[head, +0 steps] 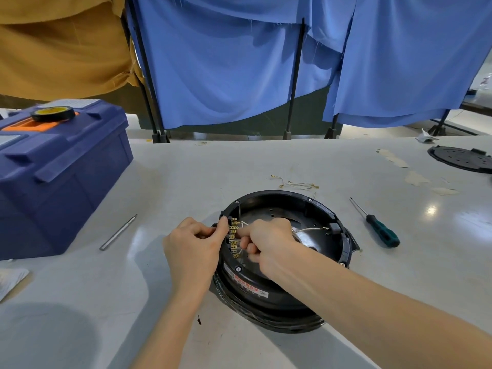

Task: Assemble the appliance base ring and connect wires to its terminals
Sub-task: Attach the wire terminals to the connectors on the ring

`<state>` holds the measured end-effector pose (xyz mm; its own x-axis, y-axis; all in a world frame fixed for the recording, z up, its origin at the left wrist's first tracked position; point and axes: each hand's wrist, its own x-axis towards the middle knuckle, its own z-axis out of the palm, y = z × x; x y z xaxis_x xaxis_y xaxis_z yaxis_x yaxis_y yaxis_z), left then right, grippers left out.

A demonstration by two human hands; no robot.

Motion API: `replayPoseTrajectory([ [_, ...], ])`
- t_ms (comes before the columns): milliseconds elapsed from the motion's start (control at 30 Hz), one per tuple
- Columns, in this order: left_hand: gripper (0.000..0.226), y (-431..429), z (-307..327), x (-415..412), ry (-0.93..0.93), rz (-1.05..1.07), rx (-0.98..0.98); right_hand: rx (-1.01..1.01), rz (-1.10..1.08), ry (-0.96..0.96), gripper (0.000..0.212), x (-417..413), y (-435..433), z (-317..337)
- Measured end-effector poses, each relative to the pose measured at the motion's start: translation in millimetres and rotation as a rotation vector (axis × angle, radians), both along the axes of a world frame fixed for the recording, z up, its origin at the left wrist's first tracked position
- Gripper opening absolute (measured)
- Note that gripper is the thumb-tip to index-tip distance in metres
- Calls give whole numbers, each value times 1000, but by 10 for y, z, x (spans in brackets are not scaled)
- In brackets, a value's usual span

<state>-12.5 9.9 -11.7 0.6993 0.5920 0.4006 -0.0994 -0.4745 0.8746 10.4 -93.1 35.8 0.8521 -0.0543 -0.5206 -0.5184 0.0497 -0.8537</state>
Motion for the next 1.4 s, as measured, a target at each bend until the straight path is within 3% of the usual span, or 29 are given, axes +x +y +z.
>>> replayPoseTrajectory([
  [267,36,15,3,-2,20,3,16,-26,24,-30,17,3,-61,-34],
  [367,36,12,1,-2,20,3,4,-1,-5,-51,6,-8,-24,-62],
  [733,34,6,3,-8,12,4,1,-25,-24,-65,17,12,6,-119],
  [1100,36,-8,6,-12,16,12,-5,99,-43,5,22,21,-2,-95],
  [1400,38,-24,6,-11,32,-1,-15,68,-17,29,4,84,-7,-110],
])
